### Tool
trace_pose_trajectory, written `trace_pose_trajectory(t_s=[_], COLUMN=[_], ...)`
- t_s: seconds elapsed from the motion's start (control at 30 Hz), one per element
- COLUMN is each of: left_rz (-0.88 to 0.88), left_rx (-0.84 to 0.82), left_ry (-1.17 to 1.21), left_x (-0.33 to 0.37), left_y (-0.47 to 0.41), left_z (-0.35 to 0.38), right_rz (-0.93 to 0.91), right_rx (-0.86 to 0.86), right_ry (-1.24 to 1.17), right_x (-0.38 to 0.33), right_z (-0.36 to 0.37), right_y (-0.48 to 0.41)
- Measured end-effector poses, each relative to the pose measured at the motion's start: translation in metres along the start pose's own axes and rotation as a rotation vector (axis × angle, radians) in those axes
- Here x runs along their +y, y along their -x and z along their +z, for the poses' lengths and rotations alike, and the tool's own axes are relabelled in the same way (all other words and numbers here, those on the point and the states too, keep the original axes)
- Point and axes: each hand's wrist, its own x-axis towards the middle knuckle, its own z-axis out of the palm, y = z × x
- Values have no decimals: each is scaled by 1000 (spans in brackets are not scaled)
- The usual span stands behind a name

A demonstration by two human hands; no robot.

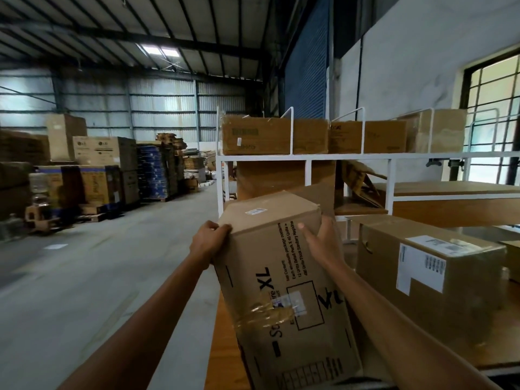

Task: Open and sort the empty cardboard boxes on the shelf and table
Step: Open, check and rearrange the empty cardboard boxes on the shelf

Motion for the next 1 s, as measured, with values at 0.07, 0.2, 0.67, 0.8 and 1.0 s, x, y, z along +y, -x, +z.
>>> trace_pose_trajectory(t_s=[0.07, 0.2, 0.67, 0.8, 1.0], left_rz=[-43, -111, 585, 507, 304], left_rx=[-41, -97, -27, -23, -74], left_ry=[-3, -86, -315, -389, -294], left_x=[-7, -28, 8, 21, 3], left_y=[1, 7, 26, 13, 1], left_z=[-10, -23, -2, 2, -23], right_rz=[-52, -126, -208, -220, 28], right_rx=[-10, -117, -241, -364, -547], right_ry=[24, 18, 207, 124, 72], right_x=[-9, -19, -52, -43, -3], right_z=[3, 18, 49, 60, 62], right_y=[7, 22, 53, 55, 60])
